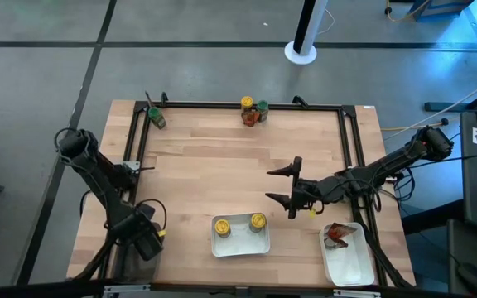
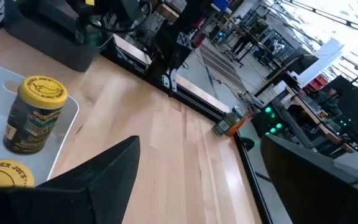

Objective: Sort spices by type
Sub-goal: Put the bottom left green seasoning bottle into the black bin, then put the right brown seasoning bag into the right white bin

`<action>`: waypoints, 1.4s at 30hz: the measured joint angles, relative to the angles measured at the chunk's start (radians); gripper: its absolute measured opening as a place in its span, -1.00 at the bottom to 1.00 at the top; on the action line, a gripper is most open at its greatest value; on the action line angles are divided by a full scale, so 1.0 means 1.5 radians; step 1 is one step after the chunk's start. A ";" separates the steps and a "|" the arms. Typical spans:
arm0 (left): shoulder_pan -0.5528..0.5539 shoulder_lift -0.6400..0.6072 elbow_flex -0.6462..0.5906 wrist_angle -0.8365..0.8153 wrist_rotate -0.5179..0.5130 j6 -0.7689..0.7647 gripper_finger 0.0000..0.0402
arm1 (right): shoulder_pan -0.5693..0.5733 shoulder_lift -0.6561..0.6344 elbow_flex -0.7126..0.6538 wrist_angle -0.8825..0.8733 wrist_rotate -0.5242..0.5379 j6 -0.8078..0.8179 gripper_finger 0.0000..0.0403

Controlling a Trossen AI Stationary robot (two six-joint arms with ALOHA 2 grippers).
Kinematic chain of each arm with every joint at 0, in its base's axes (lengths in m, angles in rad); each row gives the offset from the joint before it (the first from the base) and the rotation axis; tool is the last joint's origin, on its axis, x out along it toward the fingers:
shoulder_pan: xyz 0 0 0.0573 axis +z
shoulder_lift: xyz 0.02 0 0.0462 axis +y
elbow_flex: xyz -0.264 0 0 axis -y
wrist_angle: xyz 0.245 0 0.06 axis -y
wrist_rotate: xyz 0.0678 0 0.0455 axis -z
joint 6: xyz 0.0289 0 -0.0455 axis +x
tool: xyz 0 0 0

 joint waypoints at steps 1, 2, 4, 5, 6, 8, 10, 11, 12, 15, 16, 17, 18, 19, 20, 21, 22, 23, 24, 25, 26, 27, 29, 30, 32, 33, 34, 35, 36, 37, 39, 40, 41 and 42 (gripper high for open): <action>0.000 0.000 -0.003 0.009 0.000 0.001 -0.04 | 0.000 0.000 0.000 0.000 0.000 0.000 0.64; 0.000 0.000 -0.006 0.015 0.000 0.001 -0.04 | 0.000 0.000 0.000 0.000 0.000 0.000 0.64; 0.000 0.000 -0.011 0.024 0.000 0.003 -0.04 | 0.000 0.000 0.000 0.000 0.000 0.000 0.64; 0.000 0.000 -0.012 0.024 0.001 0.007 -0.03 | 0.000 0.000 0.000 0.000 0.000 0.000 0.64; 0.000 0.000 -0.012 0.024 0.001 0.015 -0.02 | 0.000 0.000 0.000 0.000 0.000 0.000 0.64; 0.000 0.000 -0.012 0.022 0.000 0.017 0.01 | 0.000 0.000 0.000 0.000 0.000 0.000 0.64; 0.000 0.000 -0.012 0.021 0.000 0.017 0.06 | 0.000 0.000 0.000 0.000 0.000 0.000 0.64; 0.000 0.000 -0.012 0.021 -0.001 0.017 0.09 | 0.000 0.000 0.000 0.000 0.000 0.000 0.64; 0.000 0.000 -0.012 0.020 -0.001 0.018 0.12 | 0.000 0.000 0.000 0.000 0.000 0.000 0.64; 0.000 0.000 -0.012 0.017 -0.001 0.034 0.20 | 0.000 0.000 0.000 0.000 0.000 0.000 0.64; 0.000 0.000 -0.012 0.013 -0.001 0.035 0.23 | 0.000 0.000 0.000 0.000 0.000 0.000 0.64; 0.000 0.000 -0.012 0.006 -0.001 0.035 0.26 | 0.000 0.000 0.000 0.000 0.000 0.000 0.64; 0.000 0.000 -0.012 0.001 -0.001 0.036 0.28 | 0.000 0.000 0.000 0.000 0.000 0.000 0.64; 0.000 0.000 -0.012 -0.001 -0.001 0.039 0.31 | 0.000 0.000 0.000 0.000 0.000 0.000 0.64; 0.000 0.000 -0.012 -0.003 -0.001 0.049 0.33 | 0.000 0.000 0.000 0.000 0.000 0.000 0.64; 0.000 0.000 -0.010 -0.005 0.000 0.055 0.35 | 0.000 0.000 0.000 0.000 0.000 0.000 0.64; 0.000 -0.001 -0.007 -0.008 0.002 0.060 0.36 | 0.000 0.000 0.000 0.000 0.000 0.000 0.64; 0.002 -0.002 0.000 -0.016 0.003 0.066 0.37 | 0.000 0.000 0.000 0.000 0.000 0.000 0.64; 0.002 -0.005 0.007 -0.024 0.004 0.069 0.37 | 0.000 0.000 0.000 0.001 0.000 0.000 0.64; 0.002 -0.009 0.016 -0.034 0.004 0.071 0.37 | 0.000 0.000 0.000 0.001 0.000 0.000 0.64; 0.002 -0.013 0.024 -0.048 0.004 0.072 0.37 | 0.000 0.000 0.000 0.003 0.000 0.000 0.64; 0.002 -0.016 0.034 -0.064 0.004 0.071 0.37 | 0.000 0.000 0.000 0.003 0.000 0.000 0.64; 0.002 -0.023 0.054 -0.097 0.004 0.070 0.36 | 0.000 0.000 0.000 0.003 0.000 0.000 0.64; 0.002 -0.028 0.066 -0.114 0.004 0.070 0.36 | 0.000 0.000 0.000 0.004 0.000 0.000 0.64; 0.002 -0.036 0.090 -0.149 0.000 0.066 0.36 | 0.000 0.000 0.000 0.004 0.000 0.000 0.64; 0.003 -0.041 0.100 -0.166 -0.012 0.059 0.36 | 0.000 0.000 0.000 0.004 0.000 0.000 0.64; 0.005 -0.046 0.109 -0.181 -0.028 0.052 0.36 | 0.000 0.000 0.000 0.004 0.000 -0.001 0.64; 0.009 -0.053 0.117 -0.189 -0.050 0.048 0.36 | 0.000 0.000 0.000 0.004 0.000 -0.002 0.64; 0.011 -0.060 0.124 -0.194 -0.076 0.044 0.36 | 0.000 0.000 0.000 0.004 0.000 -0.004 0.64; 0.015 -0.068 0.129 -0.196 -0.106 0.044 0.36 | 0.000 0.000 0.000 0.004 0.000 -0.009 0.64; 0.025 -0.080 0.135 -0.196 -0.172 0.052 0.35 | 0.000 0.000 0.000 0.004 0.000 -0.023 0.64; 0.030 -0.088 0.135 -0.195 -0.204 0.057 0.35 | 0.000 0.000 0.000 0.004 0.000 -0.028 0.64; 0.036 -0.095 0.135 -0.196 -0.232 0.065 0.35 | 0.000 0.000 0.000 0.004 0.000 -0.034 0.64; 0.043 -0.102 0.135 -0.195 -0.259 0.074 0.35 | 0.000 0.000 0.000 0.004 0.000 -0.036 0.64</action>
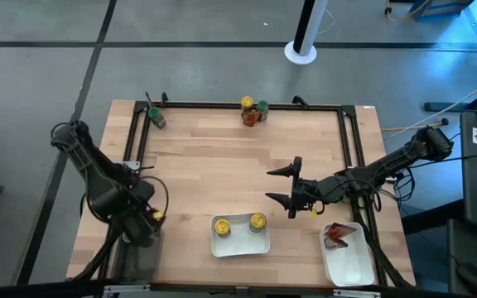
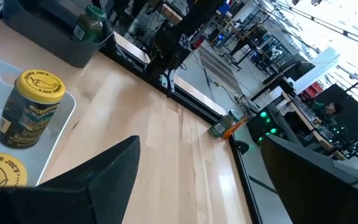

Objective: Sort spices by type
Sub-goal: Put the right brown seasoning bag into the right white bin

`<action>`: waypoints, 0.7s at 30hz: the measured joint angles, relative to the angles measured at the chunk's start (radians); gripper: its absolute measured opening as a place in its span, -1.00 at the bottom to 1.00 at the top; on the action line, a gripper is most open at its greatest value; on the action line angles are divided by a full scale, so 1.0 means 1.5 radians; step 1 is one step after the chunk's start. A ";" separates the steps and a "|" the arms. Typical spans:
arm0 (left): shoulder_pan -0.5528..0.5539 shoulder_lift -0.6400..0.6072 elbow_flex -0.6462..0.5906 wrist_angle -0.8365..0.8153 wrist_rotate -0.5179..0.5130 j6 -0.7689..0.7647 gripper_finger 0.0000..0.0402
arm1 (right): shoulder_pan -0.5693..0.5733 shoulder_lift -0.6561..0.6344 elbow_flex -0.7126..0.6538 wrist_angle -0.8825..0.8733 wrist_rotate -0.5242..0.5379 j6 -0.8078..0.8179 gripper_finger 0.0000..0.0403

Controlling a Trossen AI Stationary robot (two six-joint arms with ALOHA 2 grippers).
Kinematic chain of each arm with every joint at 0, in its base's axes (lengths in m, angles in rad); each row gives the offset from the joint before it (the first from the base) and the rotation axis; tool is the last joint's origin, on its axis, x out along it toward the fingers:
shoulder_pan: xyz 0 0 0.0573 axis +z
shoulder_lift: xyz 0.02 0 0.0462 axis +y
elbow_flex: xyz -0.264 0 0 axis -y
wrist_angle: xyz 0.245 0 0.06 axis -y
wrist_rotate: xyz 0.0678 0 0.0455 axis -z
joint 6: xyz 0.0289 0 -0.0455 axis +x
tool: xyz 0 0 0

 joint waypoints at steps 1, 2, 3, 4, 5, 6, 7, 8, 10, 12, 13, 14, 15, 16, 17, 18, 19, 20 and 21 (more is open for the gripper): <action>0.006 -0.006 0.000 -0.001 -0.028 0.011 0.35 | 0.000 0.000 0.000 0.000 0.000 0.000 0.64; 0.010 -0.011 0.000 -0.001 -0.054 0.016 0.35 | 0.000 0.000 0.000 0.000 0.000 0.002 0.64; 0.015 -0.014 0.000 0.001 -0.080 0.023 0.35 | 0.000 0.000 0.000 -0.001 0.000 0.005 0.64; 0.020 -0.017 0.000 0.001 -0.105 0.030 0.35 | 0.000 0.000 0.000 -0.001 0.000 0.005 0.64; 0.024 -0.018 0.000 0.000 -0.136 0.030 0.35 | 0.000 0.000 0.000 -0.001 0.000 0.006 0.64; 0.028 -0.018 0.000 -0.001 -0.166 0.030 0.35 | 0.000 0.000 0.000 -0.001 0.000 0.006 0.64; 0.034 -0.018 0.000 0.000 -0.197 0.032 0.35 | 0.000 0.000 0.000 -0.001 0.000 0.007 0.64; 0.040 -0.018 0.000 0.001 -0.223 0.041 0.35 | 0.000 0.000 0.000 -0.001 0.000 0.007 0.64; 0.061 -0.018 0.000 0.003 -0.266 0.076 0.35 | 0.000 0.000 0.000 -0.001 0.000 0.007 0.64; 0.084 -0.018 0.000 0.005 -0.299 0.107 0.35 | 0.000 0.000 0.000 0.000 0.000 0.008 0.64; 0.097 -0.018 0.000 0.005 -0.315 0.121 0.35 | 0.000 0.000 0.000 0.001 0.000 0.008 0.64; 0.111 -0.018 0.000 0.005 -0.332 0.132 0.35 | 0.000 0.000 0.000 0.001 0.000 0.009 0.64; 0.125 -0.018 0.000 0.005 -0.351 0.141 0.35 | 0.000 0.000 0.000 0.001 0.000 0.009 0.64; 0.139 -0.018 0.000 0.008 -0.370 0.156 0.35 | 0.000 0.000 0.000 0.001 0.000 0.009 0.64; 0.153 -0.018 0.000 0.013 -0.388 0.176 0.35 | 0.000 0.000 0.000 0.001 0.000 0.009 0.64; 0.166 -0.018 0.000 0.018 -0.408 0.201 0.35 | 0.000 0.000 0.000 0.001 0.000 0.008 0.64; 0.180 -0.018 -0.001 0.026 -0.432 0.231 0.35 | 0.000 0.000 0.000 0.002 0.000 0.005 0.64; 0.192 -0.018 -0.002 0.039 -0.457 0.257 0.35 | 0.000 0.000 0.000 0.002 0.000 0.005 0.64; 0.204 -0.018 -0.004 0.053 -0.486 0.279 0.35 | 0.000 0.000 0.000 0.003 0.003 0.004 0.64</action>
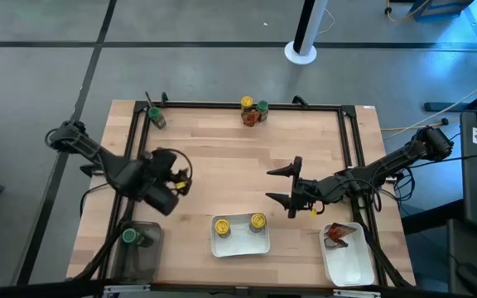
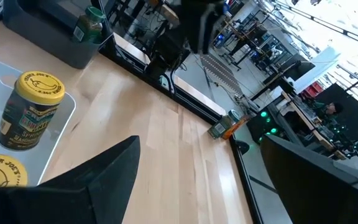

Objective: Sort spices by type
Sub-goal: Put the right brown seasoning bag into the right white bin

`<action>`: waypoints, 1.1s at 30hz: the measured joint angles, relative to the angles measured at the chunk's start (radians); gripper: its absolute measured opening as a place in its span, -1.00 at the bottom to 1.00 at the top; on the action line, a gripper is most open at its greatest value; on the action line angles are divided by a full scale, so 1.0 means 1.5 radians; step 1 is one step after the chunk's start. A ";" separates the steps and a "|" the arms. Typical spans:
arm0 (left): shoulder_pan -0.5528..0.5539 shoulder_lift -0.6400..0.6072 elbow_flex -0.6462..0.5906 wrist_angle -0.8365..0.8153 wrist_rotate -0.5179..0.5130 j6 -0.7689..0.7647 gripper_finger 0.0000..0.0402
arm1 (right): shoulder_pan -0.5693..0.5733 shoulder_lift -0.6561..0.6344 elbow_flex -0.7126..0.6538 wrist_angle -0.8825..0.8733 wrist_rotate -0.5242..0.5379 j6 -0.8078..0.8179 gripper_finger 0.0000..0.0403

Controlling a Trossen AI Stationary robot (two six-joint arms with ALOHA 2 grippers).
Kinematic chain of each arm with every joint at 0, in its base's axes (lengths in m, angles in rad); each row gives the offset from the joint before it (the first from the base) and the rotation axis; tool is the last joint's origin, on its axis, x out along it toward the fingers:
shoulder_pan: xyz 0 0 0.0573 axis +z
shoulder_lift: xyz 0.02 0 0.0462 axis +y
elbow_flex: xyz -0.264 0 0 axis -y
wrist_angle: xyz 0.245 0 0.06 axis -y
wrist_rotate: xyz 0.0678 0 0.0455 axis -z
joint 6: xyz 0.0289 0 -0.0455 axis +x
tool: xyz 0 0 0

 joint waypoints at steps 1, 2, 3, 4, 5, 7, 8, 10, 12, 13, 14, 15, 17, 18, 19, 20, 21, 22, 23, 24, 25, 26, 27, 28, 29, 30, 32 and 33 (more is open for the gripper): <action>0.011 0.000 -0.002 0.011 -0.030 0.017 0.35 | 0.000 0.000 0.000 0.002 0.007 0.000 0.64; 0.021 0.000 -0.004 0.023 -0.059 0.031 0.35 | 0.000 0.000 0.000 0.004 0.016 -0.001 0.64; 0.030 0.000 -0.006 0.041 -0.089 0.052 0.35 | 0.000 0.000 0.000 0.009 0.022 -0.002 0.64; 0.039 0.000 -0.010 0.063 -0.115 0.081 0.35 | 0.000 0.000 0.000 0.016 0.030 -0.002 0.64; 0.048 0.000 -0.014 0.083 -0.133 0.113 0.35 | 0.000 0.000 0.000 0.026 0.035 -0.002 0.64; 0.062 0.001 -0.022 0.123 -0.159 0.167 0.35 | 0.000 0.000 0.000 0.039 0.041 -0.002 0.64; 0.069 0.001 -0.026 0.142 -0.170 0.193 0.35 | 0.000 0.000 0.001 0.041 0.045 -0.002 0.64; 0.086 0.000 -0.039 0.196 -0.189 0.257 0.35 | 0.000 0.000 0.001 0.036 0.059 0.012 0.64; 0.111 0.001 -0.059 0.260 -0.186 0.342 0.35 | 0.000 0.000 0.001 0.024 0.075 0.039 0.64; 0.125 0.001 -0.071 0.295 -0.177 0.388 0.35 | -0.002 0.000 0.001 0.016 0.078 0.049 0.64; 0.141 0.001 -0.082 0.330 -0.159 0.433 0.35 | -0.006 0.003 0.001 0.010 0.079 0.053 0.64; 0.159 0.001 -0.095 0.367 -0.137 0.479 0.35 | -0.010 0.005 0.001 0.010 0.081 0.059 0.64; 0.192 0.001 -0.128 0.455 -0.080 0.572 0.35 | -0.019 0.007 0.001 0.008 0.086 0.075 0.64; 0.209 0.001 -0.146 0.501 -0.046 0.616 0.35 | -0.028 0.008 0.001 0.009 0.085 0.081 0.64; 0.227 0.001 -0.162 0.546 -0.012 0.660 0.35 | -0.037 0.008 0.001 0.008 0.084 0.086 0.64; 0.241 0.001 -0.178 0.595 0.022 0.703 0.35 | -0.046 0.008 0.001 0.007 0.081 0.092 0.64; 0.254 0.001 -0.193 0.640 0.053 0.745 0.35 | -0.056 0.008 0.001 0.003 0.079 0.100 0.64; 0.268 0.001 -0.211 0.693 0.087 0.793 0.35 | -0.067 0.008 0.001 0.000 0.077 0.103 0.64; 0.277 0.001 -0.230 0.744 0.117 0.839 0.35 | -0.078 0.008 0.001 -0.004 0.072 0.104 0.64; 0.285 0.001 -0.248 0.787 0.140 0.877 0.35 | -0.090 0.008 0.001 -0.010 0.067 0.104 0.64; 0.291 0.001 -0.264 0.826 0.156 0.905 0.35 | -0.102 0.008 0.001 -0.017 0.063 0.104 0.64; 0.298 0.001 -0.279 0.865 0.168 0.925 0.35 | -0.115 0.008 0.001 -0.024 0.054 0.103 0.64; 0.304 -0.001 -0.292 0.898 0.178 0.944 0.35 | -0.130 0.008 0.001 -0.033 0.047 0.104 0.64; 0.311 -0.003 -0.304 0.924 0.189 0.958 0.35 | -0.144 0.008 0.001 -0.041 0.042 0.104 0.64; 0.319 -0.005 -0.315 0.951 0.200 0.971 0.35 | -0.159 0.008 0.001 -0.048 0.036 0.104 0.64; 0.326 -0.008 -0.327 0.979 0.210 0.982 0.35 | -0.173 0.008 0.001 -0.053 0.031 0.104 0.64; 0.342 -0.014 -0.346 1.042 0.236 1.011 0.35 | -0.203 0.008 0.001 -0.056 0.016 0.104 0.64; 0.351 -0.019 -0.355 1.072 0.256 1.023 0.35 | -0.218 0.008 0.001 -0.054 0.009 0.104 0.64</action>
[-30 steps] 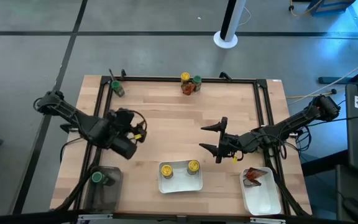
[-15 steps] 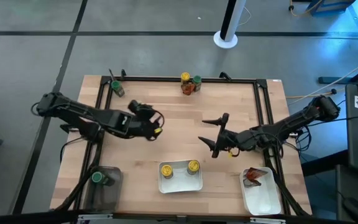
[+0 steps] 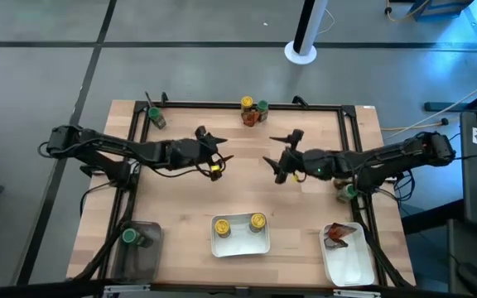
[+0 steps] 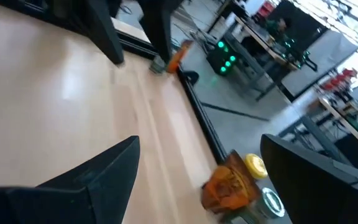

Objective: Sort spices by type
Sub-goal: Put the right brown seasoning bag into the right white bin

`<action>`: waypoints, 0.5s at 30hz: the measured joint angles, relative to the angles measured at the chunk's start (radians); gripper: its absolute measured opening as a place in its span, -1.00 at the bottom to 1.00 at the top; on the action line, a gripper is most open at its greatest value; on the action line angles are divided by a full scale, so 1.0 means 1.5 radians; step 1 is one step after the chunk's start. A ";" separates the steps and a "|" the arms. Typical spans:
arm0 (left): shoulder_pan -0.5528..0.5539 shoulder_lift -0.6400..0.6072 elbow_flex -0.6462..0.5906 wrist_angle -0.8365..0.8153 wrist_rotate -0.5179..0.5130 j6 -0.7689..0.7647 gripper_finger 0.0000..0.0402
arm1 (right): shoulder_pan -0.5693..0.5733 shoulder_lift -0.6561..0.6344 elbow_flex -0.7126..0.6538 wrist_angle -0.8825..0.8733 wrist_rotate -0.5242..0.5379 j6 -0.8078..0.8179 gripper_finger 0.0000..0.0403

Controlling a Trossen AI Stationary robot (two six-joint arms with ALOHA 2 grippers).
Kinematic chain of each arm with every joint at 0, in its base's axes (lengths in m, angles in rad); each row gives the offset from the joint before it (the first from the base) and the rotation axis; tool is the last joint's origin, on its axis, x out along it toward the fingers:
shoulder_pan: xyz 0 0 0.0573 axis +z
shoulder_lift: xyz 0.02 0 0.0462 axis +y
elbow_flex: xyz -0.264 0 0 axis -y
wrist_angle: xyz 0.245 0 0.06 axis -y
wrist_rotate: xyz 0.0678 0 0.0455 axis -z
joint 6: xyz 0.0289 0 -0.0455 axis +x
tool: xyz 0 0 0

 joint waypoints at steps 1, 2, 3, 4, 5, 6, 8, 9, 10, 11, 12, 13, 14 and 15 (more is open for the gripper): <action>0.009 -0.004 -0.008 0.032 0.023 0.014 0.35 | -0.017 0.000 0.000 0.002 -0.009 0.000 0.64; 0.018 -0.007 -0.014 0.065 0.049 0.027 0.35 | -0.033 0.000 0.002 -0.001 -0.017 0.000 0.64; 0.027 -0.009 -0.019 0.093 0.076 0.040 0.35 | -0.050 0.000 0.007 -0.013 -0.023 0.000 0.64; 0.036 -0.012 -0.021 0.109 0.097 0.051 0.35 | -0.067 0.000 0.015 -0.028 -0.028 0.000 0.64; 0.044 -0.014 -0.023 0.119 0.111 0.057 0.35 | -0.082 0.000 0.024 -0.043 -0.033 0.000 0.64; 0.051 -0.014 -0.024 0.133 0.124 0.060 0.35 | -0.099 0.000 0.033 -0.059 -0.044 0.000 0.64; 0.061 -0.015 -0.035 0.151 0.141 0.055 0.35 | -0.131 0.005 0.053 -0.092 -0.064 -0.001 0.64; 0.063 -0.015 -0.043 0.156 0.143 0.051 0.35 | -0.147 0.009 0.066 -0.110 -0.077 0.000 0.64; 0.064 -0.014 -0.052 0.159 0.144 0.046 0.35 | -0.165 0.013 0.078 -0.128 -0.087 -0.001 0.64; 0.064 -0.014 -0.061 0.160 0.145 0.040 0.35 | -0.180 0.020 0.093 -0.142 -0.100 -0.001 0.64; 0.064 -0.014 -0.070 0.163 0.145 0.036 0.35 | -0.196 0.028 0.107 -0.152 -0.116 -0.001 0.64; 0.064 -0.014 -0.079 0.167 0.145 0.034 0.35 | -0.211 0.038 0.121 -0.163 -0.132 -0.002 0.64; 0.064 -0.014 -0.086 0.175 0.145 0.036 0.35 | -0.226 0.049 0.133 -0.173 -0.147 -0.005 0.64; 0.066 -0.017 -0.088 0.176 0.144 0.042 0.35 | -0.240 0.063 0.147 -0.178 -0.163 -0.011 0.64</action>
